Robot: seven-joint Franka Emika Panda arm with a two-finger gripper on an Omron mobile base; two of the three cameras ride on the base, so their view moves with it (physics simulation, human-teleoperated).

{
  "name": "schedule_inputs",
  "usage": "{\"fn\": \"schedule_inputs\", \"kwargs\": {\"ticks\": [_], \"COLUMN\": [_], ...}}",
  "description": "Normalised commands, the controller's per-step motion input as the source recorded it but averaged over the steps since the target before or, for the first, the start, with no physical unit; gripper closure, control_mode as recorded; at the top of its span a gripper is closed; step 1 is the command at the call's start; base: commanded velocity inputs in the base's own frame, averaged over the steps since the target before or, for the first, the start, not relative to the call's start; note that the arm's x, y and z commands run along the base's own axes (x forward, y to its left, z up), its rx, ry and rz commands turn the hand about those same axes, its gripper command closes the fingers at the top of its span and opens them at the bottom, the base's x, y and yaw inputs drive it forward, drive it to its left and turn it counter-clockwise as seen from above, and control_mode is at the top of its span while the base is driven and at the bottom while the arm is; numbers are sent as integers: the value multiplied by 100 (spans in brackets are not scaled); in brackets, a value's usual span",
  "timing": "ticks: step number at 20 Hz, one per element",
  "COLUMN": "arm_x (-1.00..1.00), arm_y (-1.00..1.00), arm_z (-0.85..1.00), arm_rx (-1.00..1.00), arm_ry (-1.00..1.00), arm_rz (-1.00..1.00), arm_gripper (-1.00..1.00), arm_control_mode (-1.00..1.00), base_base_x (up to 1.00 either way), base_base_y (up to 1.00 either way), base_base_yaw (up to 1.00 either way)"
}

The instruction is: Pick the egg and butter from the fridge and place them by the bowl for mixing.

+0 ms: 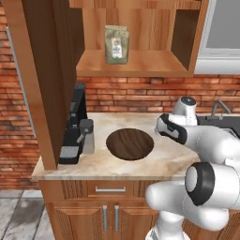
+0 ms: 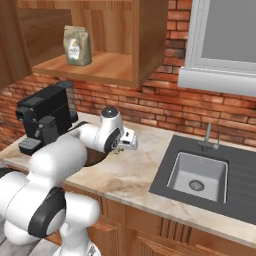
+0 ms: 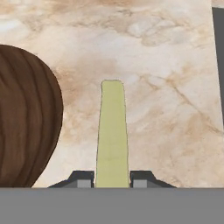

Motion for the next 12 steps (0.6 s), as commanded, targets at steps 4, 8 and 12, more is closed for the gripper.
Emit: {"fn": "schedule_inputs", "kwargs": {"ticks": [4, 8, 12], "arm_x": [31, 19, 24], "arm_y": [4, 0, 2], "arm_z": [-19, -28, -33], "arm_rx": [0, 0, 9], "arm_ry": [0, 0, 0], "arm_rz": [-1, 0, -1], "arm_gripper": [100, 100, 100], "arm_control_mode": [-100, -100, -100], "base_base_x": [0, 0, 0], "base_base_y": [0, 0, 0], "base_base_yaw": [0, 0, 0]}}
